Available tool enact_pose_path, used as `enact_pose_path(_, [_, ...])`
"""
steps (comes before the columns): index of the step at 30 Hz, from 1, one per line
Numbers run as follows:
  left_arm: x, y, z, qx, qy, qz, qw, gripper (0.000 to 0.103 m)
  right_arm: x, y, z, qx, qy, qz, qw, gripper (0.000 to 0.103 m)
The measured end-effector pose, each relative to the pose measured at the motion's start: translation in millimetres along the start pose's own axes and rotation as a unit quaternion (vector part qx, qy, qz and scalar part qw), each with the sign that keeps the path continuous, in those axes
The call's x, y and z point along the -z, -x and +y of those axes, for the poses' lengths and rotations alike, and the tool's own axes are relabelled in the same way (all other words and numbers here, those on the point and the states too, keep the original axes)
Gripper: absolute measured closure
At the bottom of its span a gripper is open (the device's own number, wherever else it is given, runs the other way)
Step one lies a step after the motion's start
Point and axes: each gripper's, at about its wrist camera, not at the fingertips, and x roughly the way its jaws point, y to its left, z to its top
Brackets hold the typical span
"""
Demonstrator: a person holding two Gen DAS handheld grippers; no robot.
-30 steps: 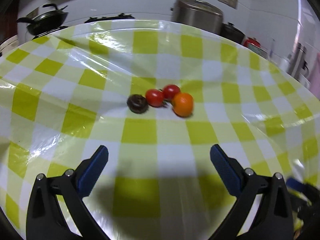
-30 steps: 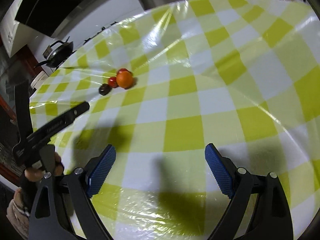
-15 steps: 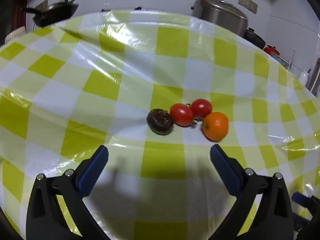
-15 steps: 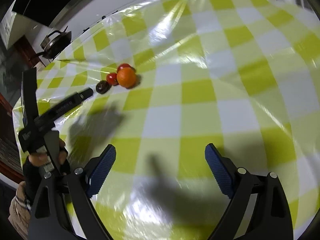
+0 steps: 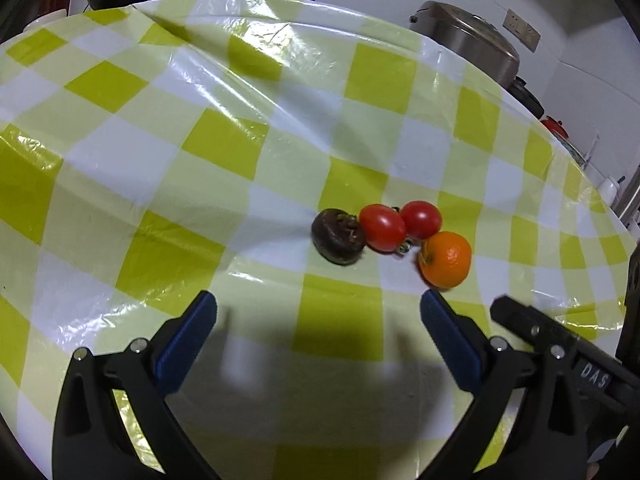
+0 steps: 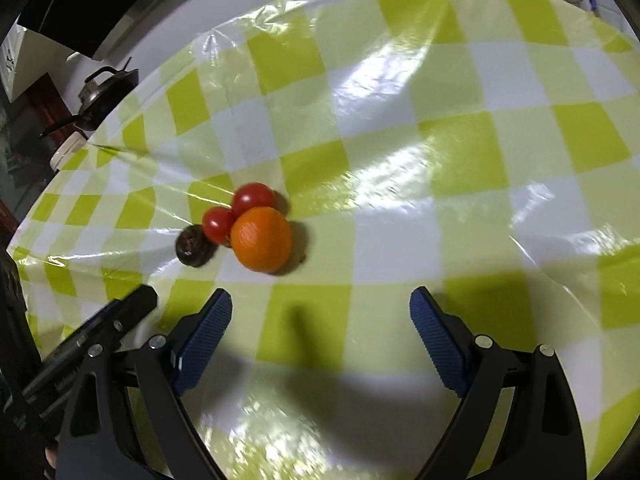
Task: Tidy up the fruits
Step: 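Return both tools to the remaining fruits on the table, then grasp the mandarin orange with the right tool and lift it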
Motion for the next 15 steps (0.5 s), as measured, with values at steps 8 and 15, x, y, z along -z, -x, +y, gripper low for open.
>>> enact_pose_path(8, [1,-2,0,0.002,0.002,0.005,1.0,0.001,-10,-10,-3,-0.022,-0.016,-0.003,1.0,0.015])
enact_pose_path(15, [1,-2,0,0.001,0.0,0.007,1.0,0.001,-23,-33,18,-0.023,0.018,0.013,1.0,0.015])
